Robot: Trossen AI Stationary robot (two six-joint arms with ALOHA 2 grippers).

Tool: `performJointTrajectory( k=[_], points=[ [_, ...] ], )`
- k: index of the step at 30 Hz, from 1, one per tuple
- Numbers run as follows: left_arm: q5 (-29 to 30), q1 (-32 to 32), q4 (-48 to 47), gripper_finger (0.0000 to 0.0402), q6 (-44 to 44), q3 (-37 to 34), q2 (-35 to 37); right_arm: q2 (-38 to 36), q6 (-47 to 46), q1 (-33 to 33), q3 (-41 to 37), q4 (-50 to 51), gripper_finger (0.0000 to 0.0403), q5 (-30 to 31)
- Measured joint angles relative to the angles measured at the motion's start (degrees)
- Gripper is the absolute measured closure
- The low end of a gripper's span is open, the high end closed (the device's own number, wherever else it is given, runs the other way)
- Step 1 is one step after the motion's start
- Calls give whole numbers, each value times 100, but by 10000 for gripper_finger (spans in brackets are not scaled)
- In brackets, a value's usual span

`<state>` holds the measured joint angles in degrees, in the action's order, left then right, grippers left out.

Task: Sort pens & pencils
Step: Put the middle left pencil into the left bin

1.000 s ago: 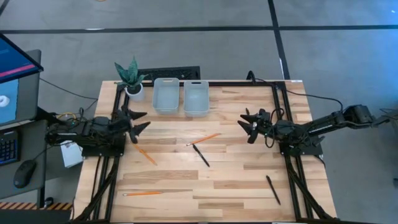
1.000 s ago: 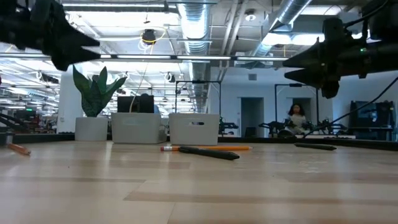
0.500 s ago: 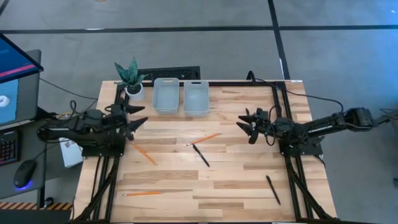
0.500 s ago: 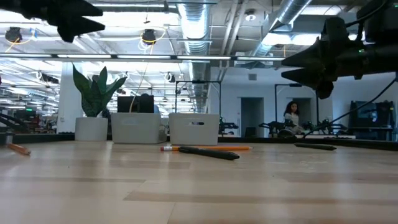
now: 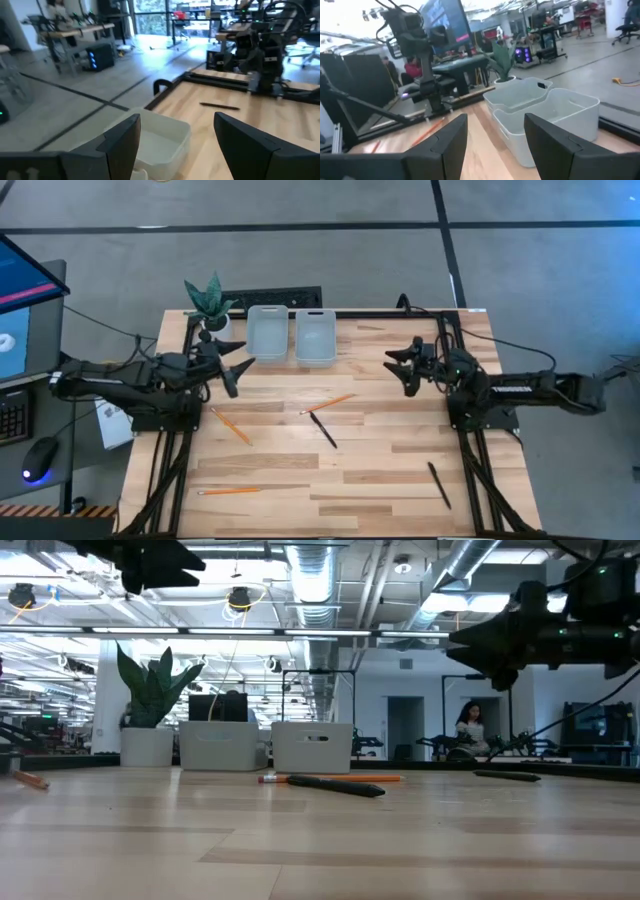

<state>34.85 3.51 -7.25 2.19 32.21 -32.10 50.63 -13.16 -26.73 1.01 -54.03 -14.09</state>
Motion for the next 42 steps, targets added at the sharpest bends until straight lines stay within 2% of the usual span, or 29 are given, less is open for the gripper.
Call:
performJointTrajectory(
  k=[4,11,17,21,24,28,35,42],
  points=[
    [36,0,-211,156,60,71,-28,-2,15,-676,121,-13,186,-844],
    [36,0,-2206,156,1688,932,-356,-2,15,-1766,335,-4,186,-2173],
    [187,-2,-3561,156,3033,1886,-1035,-2,15,-2454,451,-5,186,-2935],
    [124,-1,-4882,156,4747,2443,-1540,-2,13,-2737,451,-3,186,-3168],
    [-317,0,-5785,156,5844,2728,-1946,-2,13,-2844,451,-3,186,-3271],
    [-1048,0,-6486,156,6975,2918,-2454,-2,15,-2864,451,-3,186,-3281],
    [-2106,2,-7046,156,8685,2946,-3245,-2,15,-2863,452,-5,186,-3281],
    [-2707,33,-7137,156,9457,2946,-3800,-2,13,-2800,455,-3,186,-3283]
  ],
)
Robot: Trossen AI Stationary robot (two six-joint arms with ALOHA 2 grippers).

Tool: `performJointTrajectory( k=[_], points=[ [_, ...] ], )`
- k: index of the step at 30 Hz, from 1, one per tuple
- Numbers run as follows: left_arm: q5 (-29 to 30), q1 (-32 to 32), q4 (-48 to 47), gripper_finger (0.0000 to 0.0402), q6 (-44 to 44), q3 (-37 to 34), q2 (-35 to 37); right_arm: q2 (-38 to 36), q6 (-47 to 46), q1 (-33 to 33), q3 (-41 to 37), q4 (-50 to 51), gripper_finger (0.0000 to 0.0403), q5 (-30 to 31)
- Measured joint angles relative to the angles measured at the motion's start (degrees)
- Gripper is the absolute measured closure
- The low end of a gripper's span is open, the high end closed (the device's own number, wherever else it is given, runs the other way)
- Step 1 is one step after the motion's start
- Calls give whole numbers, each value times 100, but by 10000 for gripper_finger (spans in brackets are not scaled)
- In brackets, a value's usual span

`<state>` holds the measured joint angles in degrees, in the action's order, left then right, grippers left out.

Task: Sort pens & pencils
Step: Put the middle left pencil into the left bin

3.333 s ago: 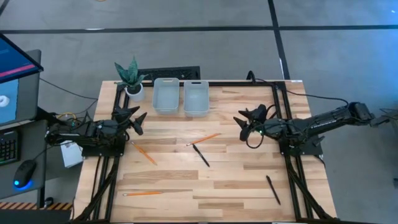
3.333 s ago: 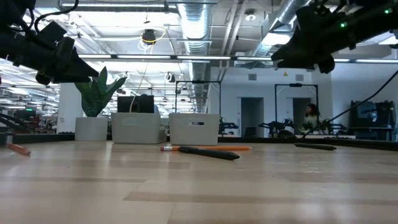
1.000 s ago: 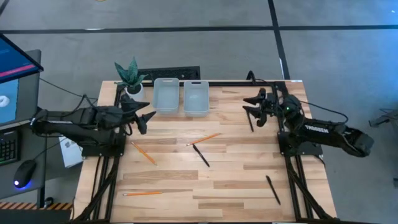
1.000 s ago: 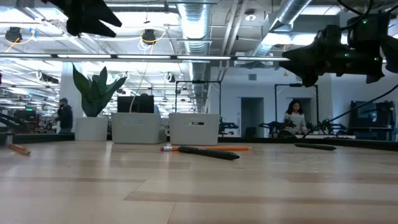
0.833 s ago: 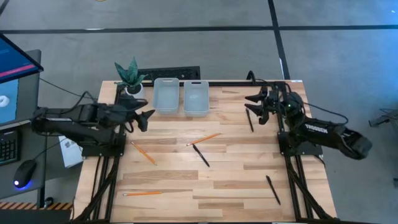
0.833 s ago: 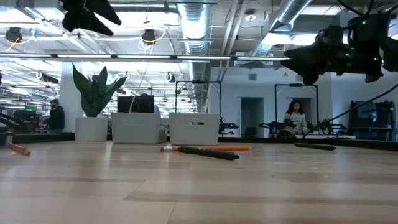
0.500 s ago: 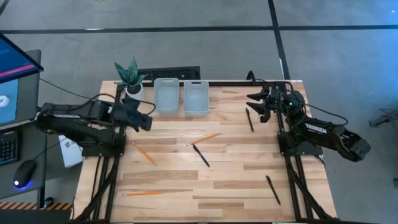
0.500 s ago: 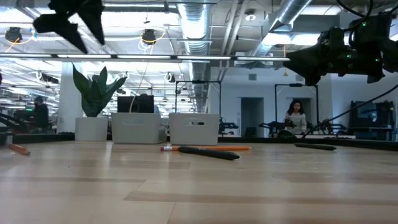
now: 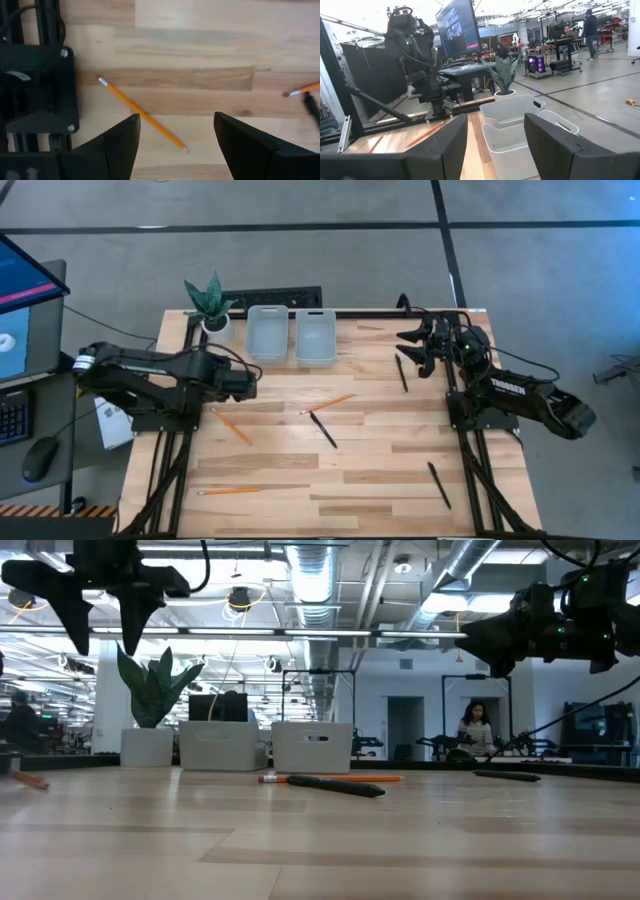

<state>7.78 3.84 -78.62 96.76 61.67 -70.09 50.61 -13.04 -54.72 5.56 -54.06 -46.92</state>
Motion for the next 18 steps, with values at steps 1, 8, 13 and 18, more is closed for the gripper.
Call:
performJointTrajectory(
  k=[1,8,13,18],
  points=[
    [-6,15,5,156,0,0,-63,0,0,2,0,0,186,-2],
    [-706,52,2,156,-648,0,-463,0,0,-6,0,0,186,-2],
    [-756,54,-87,156,46,0,-639,0,0,-6,0,0,186,-2],
    [-228,138,-451,156,1438,0,-688,0,-1,-6,1,0,186,-1]
  ],
)
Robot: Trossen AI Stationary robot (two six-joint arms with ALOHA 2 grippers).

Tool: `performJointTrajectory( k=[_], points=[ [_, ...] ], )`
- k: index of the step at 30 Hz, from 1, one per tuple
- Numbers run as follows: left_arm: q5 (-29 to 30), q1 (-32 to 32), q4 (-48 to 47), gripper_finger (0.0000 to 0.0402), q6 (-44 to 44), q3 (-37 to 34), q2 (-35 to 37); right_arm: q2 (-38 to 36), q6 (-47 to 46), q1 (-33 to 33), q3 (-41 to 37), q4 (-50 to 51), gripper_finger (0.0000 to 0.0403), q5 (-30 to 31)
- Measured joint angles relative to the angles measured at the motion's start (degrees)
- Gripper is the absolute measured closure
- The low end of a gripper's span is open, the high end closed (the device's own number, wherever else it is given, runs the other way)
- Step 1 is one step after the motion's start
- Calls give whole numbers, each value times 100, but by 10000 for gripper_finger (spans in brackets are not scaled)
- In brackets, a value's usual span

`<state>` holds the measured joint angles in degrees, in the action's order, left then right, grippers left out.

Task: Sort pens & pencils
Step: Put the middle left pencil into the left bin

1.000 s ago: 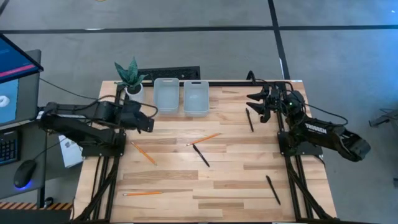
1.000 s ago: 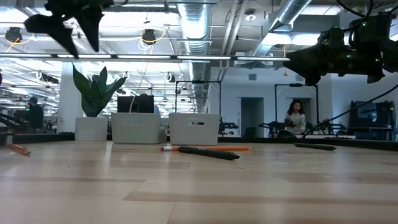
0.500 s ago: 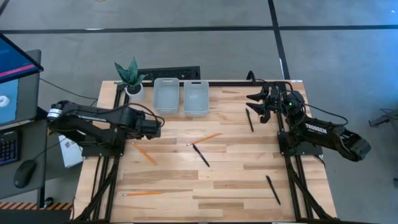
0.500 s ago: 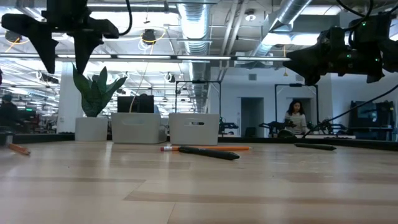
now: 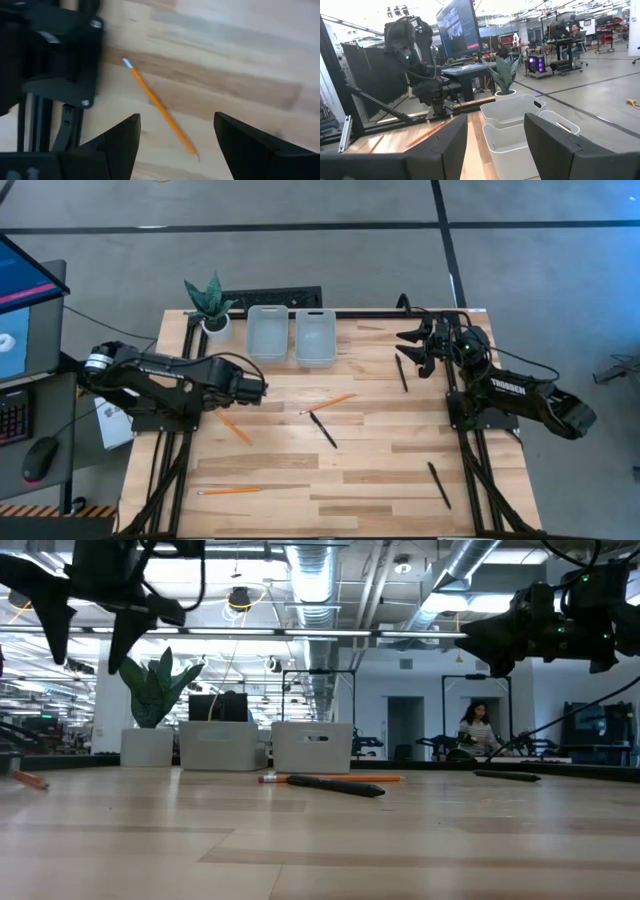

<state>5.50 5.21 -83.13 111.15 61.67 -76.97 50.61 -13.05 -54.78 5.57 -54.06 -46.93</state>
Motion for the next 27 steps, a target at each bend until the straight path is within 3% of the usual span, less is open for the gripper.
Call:
performJointTrajectory(
  k=[8,16,27],
  points=[
    [99,468,-140,156,822,-215,-2,0,-1,0,1,0,186,0],
    [-353,717,154,156,1871,-786,-2,0,1,0,1,0,186,1],
    [-403,701,1414,156,2143,-1499,0,-2,3,0,1,0,186,3]
  ],
)
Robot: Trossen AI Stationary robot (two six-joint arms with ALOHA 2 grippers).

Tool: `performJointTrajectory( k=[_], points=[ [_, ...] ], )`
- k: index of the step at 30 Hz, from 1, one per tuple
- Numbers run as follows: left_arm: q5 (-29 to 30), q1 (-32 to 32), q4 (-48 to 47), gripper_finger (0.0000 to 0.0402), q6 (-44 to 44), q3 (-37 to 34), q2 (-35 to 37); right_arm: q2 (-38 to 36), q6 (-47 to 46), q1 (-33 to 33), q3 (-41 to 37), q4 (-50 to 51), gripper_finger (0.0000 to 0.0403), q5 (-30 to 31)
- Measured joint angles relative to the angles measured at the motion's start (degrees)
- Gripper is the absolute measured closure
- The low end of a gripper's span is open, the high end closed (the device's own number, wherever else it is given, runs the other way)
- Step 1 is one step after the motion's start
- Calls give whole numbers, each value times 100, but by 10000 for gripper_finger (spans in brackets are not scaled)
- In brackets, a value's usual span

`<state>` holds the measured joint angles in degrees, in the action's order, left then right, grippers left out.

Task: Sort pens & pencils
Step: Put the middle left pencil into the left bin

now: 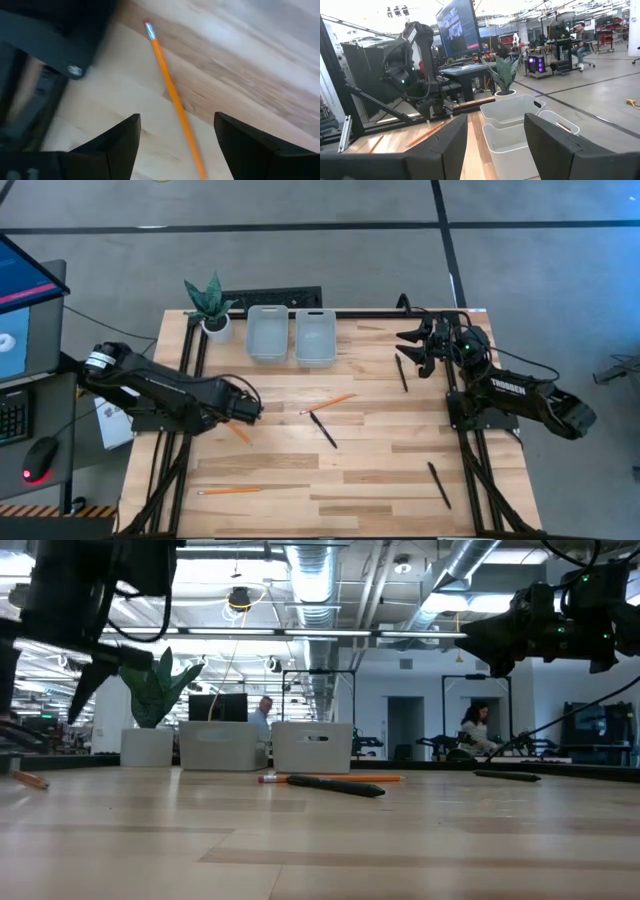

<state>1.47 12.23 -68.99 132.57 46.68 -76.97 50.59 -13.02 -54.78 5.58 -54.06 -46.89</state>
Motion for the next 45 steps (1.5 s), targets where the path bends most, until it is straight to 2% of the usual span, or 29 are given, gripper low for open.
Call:
performJointTrajectory(
  k=[9,20,31,45],
  points=[
    [-78,0,1252,156,163,-855,0,0,-1,0,0,0,186,0],
    [-158,0,2123,156,184,-1419,20,0,0,0,0,2,186,1],
    [-211,0,2250,160,141,-1487,20,0,41,-2,0,3,186,2],
    [-182,-7,2381,269,170,-1491,10,0,146,-2,0,24,186,21]
  ],
)
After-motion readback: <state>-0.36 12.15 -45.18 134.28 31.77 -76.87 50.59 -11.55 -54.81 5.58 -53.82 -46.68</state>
